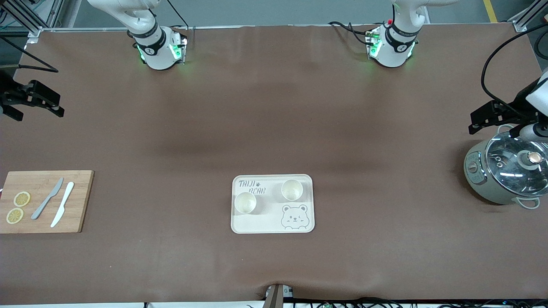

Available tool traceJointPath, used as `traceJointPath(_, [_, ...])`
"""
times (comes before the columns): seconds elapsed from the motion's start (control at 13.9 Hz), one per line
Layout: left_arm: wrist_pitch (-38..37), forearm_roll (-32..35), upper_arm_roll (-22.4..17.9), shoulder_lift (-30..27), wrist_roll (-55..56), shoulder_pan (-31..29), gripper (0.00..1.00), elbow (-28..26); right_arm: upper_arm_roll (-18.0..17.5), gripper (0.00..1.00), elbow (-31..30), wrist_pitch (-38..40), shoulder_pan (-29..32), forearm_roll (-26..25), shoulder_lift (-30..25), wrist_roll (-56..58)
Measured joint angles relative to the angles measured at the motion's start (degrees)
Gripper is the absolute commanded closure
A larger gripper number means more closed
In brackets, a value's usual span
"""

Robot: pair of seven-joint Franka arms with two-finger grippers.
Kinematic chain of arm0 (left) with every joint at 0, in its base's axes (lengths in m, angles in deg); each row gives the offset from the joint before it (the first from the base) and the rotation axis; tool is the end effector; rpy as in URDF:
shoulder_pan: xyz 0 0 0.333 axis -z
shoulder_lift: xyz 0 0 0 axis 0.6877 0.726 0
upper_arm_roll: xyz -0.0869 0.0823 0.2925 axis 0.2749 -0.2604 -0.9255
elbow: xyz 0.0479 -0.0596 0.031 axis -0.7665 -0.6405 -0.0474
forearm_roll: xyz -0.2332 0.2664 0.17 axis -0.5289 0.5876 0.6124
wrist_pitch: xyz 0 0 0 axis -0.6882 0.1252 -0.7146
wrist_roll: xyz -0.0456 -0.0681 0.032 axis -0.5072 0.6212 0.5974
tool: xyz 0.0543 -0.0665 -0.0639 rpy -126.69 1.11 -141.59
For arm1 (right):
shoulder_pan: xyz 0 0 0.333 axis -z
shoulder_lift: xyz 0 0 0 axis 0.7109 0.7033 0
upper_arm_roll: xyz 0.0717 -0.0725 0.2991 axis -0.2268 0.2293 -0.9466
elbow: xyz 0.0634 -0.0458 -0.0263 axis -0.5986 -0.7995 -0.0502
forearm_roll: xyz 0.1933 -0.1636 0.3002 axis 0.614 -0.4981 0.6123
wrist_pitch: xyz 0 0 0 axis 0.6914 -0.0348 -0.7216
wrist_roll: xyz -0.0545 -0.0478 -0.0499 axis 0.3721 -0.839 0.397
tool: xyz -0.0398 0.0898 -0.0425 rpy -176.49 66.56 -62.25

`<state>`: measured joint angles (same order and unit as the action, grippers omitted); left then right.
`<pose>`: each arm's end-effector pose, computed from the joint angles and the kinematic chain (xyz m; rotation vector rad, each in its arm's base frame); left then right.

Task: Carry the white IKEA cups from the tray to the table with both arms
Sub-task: 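Reach the left gripper down to the cup on the tray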

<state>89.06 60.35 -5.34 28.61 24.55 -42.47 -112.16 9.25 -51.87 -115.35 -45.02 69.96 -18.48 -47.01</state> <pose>0.5914 -0.0298 0.6289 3.1165 -0.1811 0.0843 0.5536 -0.0048 0.6557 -3.1320 -0.1584 -0.0654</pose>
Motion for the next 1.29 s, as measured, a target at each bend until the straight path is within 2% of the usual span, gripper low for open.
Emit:
traceJointPath(0.36, [0.11, 0.0, 0.05, 0.18, 0.03, 0.49, 0.0, -0.07, 0.1, 0.0, -0.52, -0.51, 0.1, -0.15, 0.0, 0.33])
traceJointPath(0.5, [1.41, 0.0, 0.23, 1.47, 4.85, 2.37, 0.0, -0.27, 0.29, 0.0, -1.1, -1.14, 0.64, -0.2, 0.01, 0.78])
traceJointPath(0.65, [3.82, 0.01, 0.51, 3.94, 10.85, 4.26, 0.0, -0.12, 0.38, 0.0, -1.18, -1.18, 0.8, -0.2, 0.0, 1.08])
traceJointPath(0.86, [6.11, 0.03, 0.51, 10.16, 12.99, 6.6, 0.0, 3.4, 0.05, 0.0, -1.13, -1.34, 0.63, -1.04, 0.0, 1.19])
traceJointPath(1.15, [10.84, 0.03, 0.83, 19.45, 17.93, 10.97, 0.0, 7.73, -0.46, 0.0, -1.17, -1.15, -2.21, -10.69, 0.01, 1.52])
traceJointPath(1.29, [16.15, 0.04, 0.78, 23.51, 21.56, 14.26, 0.0, 8.29, -0.5, 0.0, -1.22, -1.06, -2.99, -12.78, 0.05, 1.52])
